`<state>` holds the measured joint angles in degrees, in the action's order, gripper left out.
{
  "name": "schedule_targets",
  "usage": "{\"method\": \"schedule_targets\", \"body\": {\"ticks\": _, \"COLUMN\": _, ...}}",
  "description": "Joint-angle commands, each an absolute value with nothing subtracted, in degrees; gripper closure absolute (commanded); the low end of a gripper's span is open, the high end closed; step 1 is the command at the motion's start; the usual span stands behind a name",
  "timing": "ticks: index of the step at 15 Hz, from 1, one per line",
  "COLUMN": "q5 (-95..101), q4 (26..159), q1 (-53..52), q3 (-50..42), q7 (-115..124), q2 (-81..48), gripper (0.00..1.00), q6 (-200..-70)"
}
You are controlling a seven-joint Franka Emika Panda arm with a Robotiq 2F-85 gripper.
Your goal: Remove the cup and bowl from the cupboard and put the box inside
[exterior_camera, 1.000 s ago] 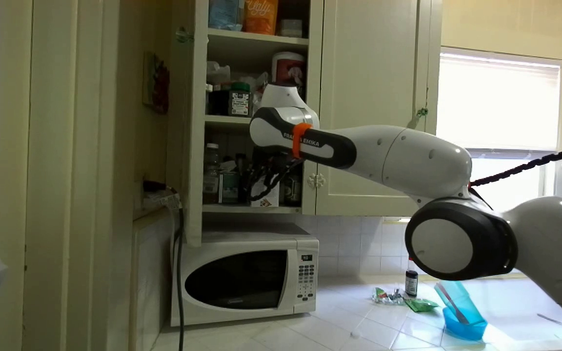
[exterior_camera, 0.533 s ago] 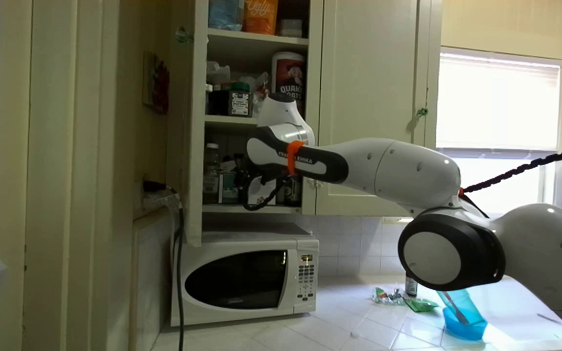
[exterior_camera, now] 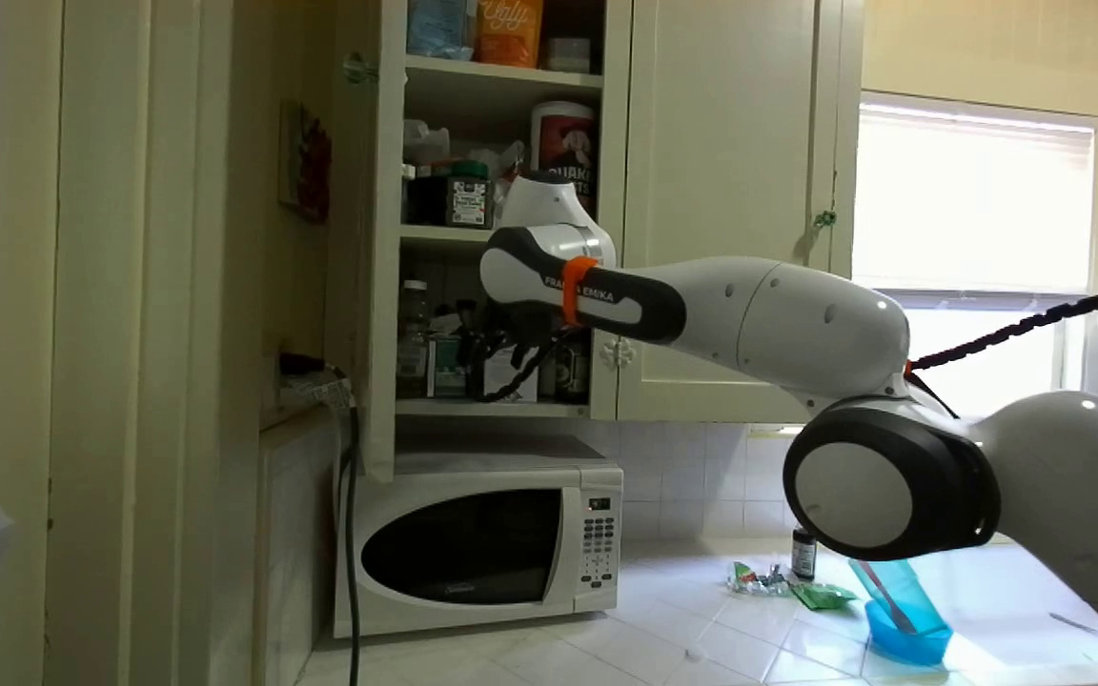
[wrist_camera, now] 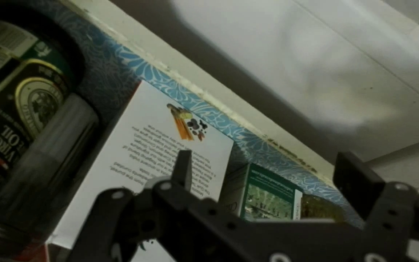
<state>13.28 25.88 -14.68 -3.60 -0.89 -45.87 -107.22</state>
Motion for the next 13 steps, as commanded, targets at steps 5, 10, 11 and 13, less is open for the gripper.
{"method": "schedule_targets", "body": {"ticks": 5, "q5": 12.7, "q4": 28.5, "q1": -13.4, "q3": -3.3, "q7": -8.4, "q2": -34.6, "gripper": 0.00, "q6": -78.7}}
{"method": "schedule_targets", "body": {"ticks": 10, "q5": 10.4, "q4": 26.5, "q1": -10.4, "q3": 0.4, "q7": -24.3, "q2": -32.9, "gripper": 0.00, "q6": -81.3}}
{"method": "schedule_targets", "body": {"ticks": 11, "q5": 12.4, "q4": 27.2, "q1": -11.9, "q3": -1.1, "q7": -19.4, "q2": -33.1, "gripper": 0.00, "q6": -80.4}}
{"method": "schedule_targets", "body": {"ticks": 13, "q5": 12.0, "q4": 27.2, "q1": -11.3, "q3": -0.4, "q7": -22.2, "q2": -32.5, "gripper": 0.00, "q6": -81.0}}
